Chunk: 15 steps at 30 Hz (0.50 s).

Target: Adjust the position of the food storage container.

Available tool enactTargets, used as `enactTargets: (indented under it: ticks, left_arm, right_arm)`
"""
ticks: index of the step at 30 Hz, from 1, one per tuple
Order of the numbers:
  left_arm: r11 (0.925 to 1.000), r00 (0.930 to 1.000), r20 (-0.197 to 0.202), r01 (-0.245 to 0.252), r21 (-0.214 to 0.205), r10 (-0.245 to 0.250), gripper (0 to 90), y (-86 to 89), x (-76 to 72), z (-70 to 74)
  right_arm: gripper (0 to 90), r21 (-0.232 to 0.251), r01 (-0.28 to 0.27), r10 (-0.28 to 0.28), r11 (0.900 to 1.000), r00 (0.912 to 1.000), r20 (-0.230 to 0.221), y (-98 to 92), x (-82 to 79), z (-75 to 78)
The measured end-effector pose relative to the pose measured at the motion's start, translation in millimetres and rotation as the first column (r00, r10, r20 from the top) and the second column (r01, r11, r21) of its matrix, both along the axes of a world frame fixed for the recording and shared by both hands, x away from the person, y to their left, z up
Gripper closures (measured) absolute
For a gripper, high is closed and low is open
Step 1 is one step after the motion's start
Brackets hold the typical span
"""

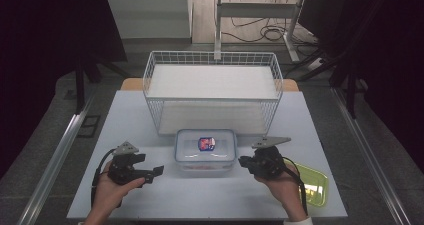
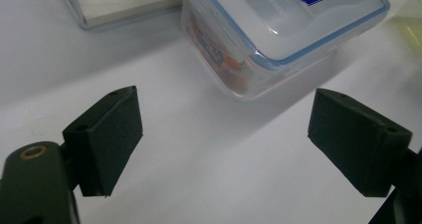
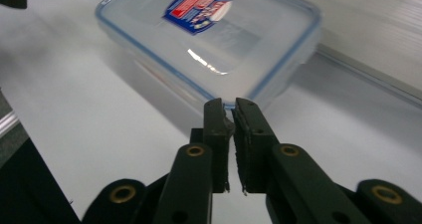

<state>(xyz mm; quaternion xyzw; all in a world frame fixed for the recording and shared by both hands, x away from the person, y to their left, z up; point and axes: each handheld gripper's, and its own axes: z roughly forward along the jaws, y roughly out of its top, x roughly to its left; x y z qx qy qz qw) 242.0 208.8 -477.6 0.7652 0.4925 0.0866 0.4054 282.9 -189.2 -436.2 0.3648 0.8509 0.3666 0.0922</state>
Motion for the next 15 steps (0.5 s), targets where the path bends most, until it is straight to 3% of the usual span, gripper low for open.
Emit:
enactTargets:
  ticks: [2,3,4,5,8,15]
  left_arm:
    - [1.0000,1.0000,-0.003,-0.007,-0.006,0.007,13.6,0.0,0.3,-0.2]
    - [0.9999,0.9999,-0.006,-0.012,-0.011,0.011,13.5,0.3,0.8,-0.5]
    - [0.9998,0.9999,-0.010,-0.013,-0.015,0.012,13.5,0.6,1.1,-0.8]
    - [0.9997,0.9998,-0.013,-0.014,-0.019,0.014,13.3,0.8,1.4,-1.2]
    - [0.9997,0.9998,-0.014,-0.015,-0.019,0.014,13.2,0.9,1.4,-1.2]
    - [0.9978,0.9994,-0.006,-0.034,-0.057,0.034,12.0,3.1,1.9,0.0]
  right_arm:
    - [80.0,0.004,0.007,-0.007,1.0000,1.0000,-0.004,-2.8,0.8,0.4]
    - [66.5,0.011,0.014,-0.014,0.9998,0.9998,-0.010,-6.1,2.5,-0.1]
    - [66.5,0.011,0.014,-0.014,0.9998,0.9998,-0.010,-6.1,2.5,-0.1]
    - [49.7,0.016,0.042,-0.042,0.9990,0.9991,-0.006,-6.7,3.5,0.0]
    - [35.5,0.034,0.057,-0.057,0.9978,0.9984,-0.004,-6.3,4.8,1.8]
    - [21.3,0.060,0.060,-0.059,0.9964,0.9982,-0.013,-5.0,5.4,3.0]
